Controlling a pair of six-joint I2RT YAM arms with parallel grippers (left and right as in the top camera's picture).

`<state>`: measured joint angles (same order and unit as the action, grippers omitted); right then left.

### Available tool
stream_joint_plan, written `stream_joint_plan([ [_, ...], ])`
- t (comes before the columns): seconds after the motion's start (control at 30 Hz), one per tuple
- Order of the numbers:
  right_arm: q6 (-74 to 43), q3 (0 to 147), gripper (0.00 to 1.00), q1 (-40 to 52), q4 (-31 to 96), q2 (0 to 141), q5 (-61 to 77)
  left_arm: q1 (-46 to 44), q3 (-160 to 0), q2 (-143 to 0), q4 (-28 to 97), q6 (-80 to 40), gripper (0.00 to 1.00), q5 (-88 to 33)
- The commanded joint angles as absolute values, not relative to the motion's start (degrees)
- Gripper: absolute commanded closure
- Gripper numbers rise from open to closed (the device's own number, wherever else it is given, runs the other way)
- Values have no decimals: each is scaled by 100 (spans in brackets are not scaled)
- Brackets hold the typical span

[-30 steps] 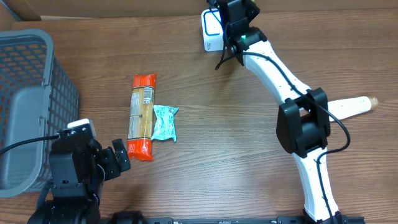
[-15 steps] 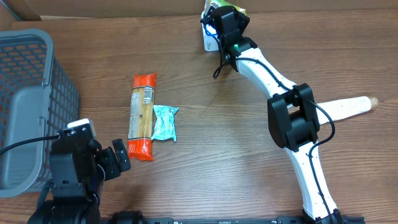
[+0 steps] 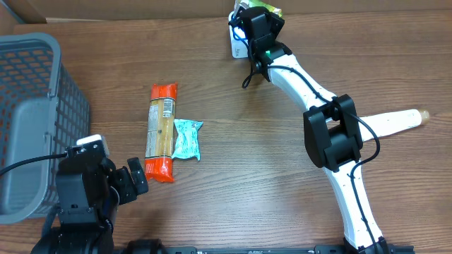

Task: Scan the item barcode
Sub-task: 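Lift the POKKA packet up to the front of the barcode scanner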

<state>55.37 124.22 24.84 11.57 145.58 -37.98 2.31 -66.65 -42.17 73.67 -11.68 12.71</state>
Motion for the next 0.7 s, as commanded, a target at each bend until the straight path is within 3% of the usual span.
stream_joint_plan([
  [0.0,5448,12558,96,2543,1015,14438,-4198,261,-6646,-4198,7347,-1225,0,1363],
  [0.47,5446,12560,96,2812,1074,14385,-4678,261,-6646,-4198,7347,-1225,0,1365],
  [0.67,4921,12560,96,2812,1942,13874,-4191,261,-6646,-4198,7347,-1225,0,1363],
])
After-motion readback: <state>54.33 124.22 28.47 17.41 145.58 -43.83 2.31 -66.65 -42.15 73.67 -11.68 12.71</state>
